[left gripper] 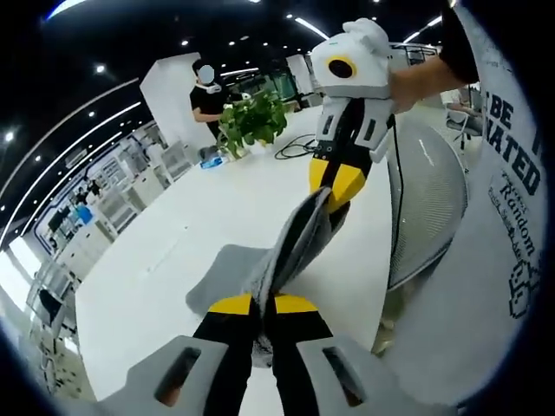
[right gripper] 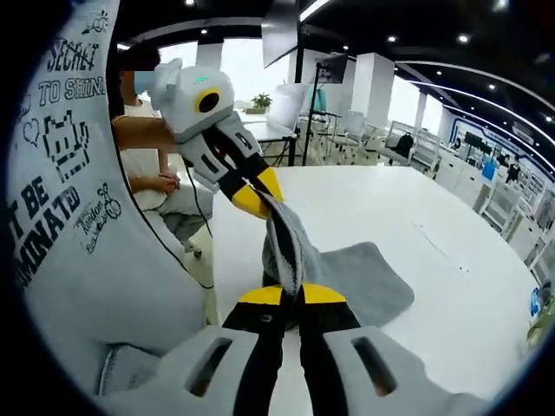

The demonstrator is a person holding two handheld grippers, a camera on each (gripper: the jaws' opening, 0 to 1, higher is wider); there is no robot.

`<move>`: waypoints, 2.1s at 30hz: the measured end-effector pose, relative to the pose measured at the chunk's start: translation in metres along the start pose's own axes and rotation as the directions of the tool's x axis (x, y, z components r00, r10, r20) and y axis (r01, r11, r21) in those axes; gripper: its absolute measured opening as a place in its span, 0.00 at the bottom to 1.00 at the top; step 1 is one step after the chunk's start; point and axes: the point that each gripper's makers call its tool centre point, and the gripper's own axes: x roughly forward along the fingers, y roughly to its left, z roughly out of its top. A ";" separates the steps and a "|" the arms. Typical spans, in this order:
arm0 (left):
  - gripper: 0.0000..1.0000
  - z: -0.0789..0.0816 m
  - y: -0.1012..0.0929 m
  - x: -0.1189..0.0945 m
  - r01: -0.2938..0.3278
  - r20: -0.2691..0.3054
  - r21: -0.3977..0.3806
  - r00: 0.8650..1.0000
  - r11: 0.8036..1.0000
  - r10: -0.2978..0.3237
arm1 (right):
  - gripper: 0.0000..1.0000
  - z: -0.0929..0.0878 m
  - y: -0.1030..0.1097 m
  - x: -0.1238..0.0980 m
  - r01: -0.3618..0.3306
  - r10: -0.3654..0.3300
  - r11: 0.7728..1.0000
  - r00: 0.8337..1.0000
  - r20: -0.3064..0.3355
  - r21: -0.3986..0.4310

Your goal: Fold the towel on the table until its edges align and the towel forms a compact rectangular stack.

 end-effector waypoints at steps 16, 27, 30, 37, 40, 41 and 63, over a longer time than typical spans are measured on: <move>0.06 0.002 0.001 0.001 0.035 0.000 0.011 0.999 0.999 -0.035 | 0.04 0.006 0.001 -0.004 -0.040 0.041 0.993 0.999 -0.005 0.112; 0.06 -0.001 0.014 0.018 0.075 0.016 -0.076 0.997 0.994 -0.074 | 0.04 0.006 -0.025 0.000 -0.013 0.015 0.983 1.000 -0.010 0.181; 0.06 -0.003 0.020 0.022 0.084 0.025 -0.113 0.996 0.990 -0.082 | 0.05 0.006 -0.036 0.003 0.007 -0.006 0.981 1.000 -0.003 0.192; 0.06 -0.008 0.030 0.037 0.112 0.057 -0.235 0.993 0.965 -0.102 | 0.06 0.000 -0.052 0.011 0.046 -0.045 0.981 0.999 -0.012 0.186; 0.06 -0.009 0.031 0.041 0.111 0.044 -0.239 0.994 0.965 -0.103 | 0.06 -0.001 -0.058 0.013 0.058 -0.056 0.979 0.998 -0.012 0.194; 0.06 -0.009 0.032 0.043 0.112 0.040 -0.247 0.994 0.963 -0.105 | 0.06 -0.001 -0.060 0.013 0.063 -0.062 0.978 0.998 -0.011 0.201; 0.06 -0.018 0.037 0.067 0.154 0.006 -0.247 0.988 0.957 -0.157 | 0.30 -0.022 -0.054 0.023 0.034 -0.029 0.982 0.999 -0.030 0.186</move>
